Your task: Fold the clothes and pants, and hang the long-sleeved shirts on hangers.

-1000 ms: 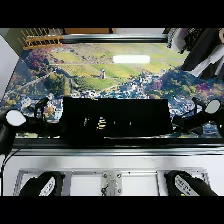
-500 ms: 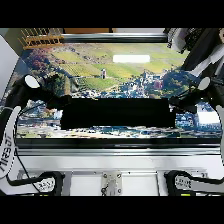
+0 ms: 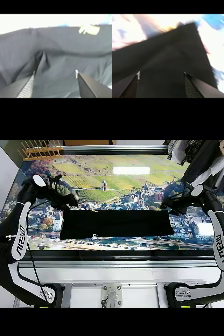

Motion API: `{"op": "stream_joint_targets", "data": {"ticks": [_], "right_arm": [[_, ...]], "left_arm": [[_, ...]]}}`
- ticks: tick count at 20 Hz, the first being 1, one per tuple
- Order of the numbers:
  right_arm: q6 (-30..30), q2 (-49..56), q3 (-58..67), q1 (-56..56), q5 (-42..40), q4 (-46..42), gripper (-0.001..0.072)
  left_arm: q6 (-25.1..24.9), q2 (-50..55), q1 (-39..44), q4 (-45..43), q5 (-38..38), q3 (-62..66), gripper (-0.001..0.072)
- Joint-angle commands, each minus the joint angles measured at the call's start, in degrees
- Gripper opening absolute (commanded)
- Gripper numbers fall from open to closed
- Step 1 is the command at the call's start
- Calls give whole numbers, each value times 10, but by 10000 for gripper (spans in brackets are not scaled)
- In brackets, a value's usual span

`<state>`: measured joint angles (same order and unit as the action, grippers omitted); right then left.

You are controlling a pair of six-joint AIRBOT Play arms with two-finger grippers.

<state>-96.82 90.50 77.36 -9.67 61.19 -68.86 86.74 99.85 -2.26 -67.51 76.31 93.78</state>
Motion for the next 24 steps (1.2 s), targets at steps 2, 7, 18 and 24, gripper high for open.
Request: {"op": "stream_joint_targets", "data": {"ticks": [2,7,18,24], "right_arm": [[159,-31,3,-45,-6,102,606],[245,-48,-93,-174,72,91,614],[341,73,-141,-186,54,219,613],[341,81,-141,-121,33,241,334]], "left_arm": [[16,-16,2,0,12,58,549],[16,-94,68,2,-46,-60,7],[31,-112,238,2,-163,-158,7],[48,-112,256,16,-207,-158,8]]}}
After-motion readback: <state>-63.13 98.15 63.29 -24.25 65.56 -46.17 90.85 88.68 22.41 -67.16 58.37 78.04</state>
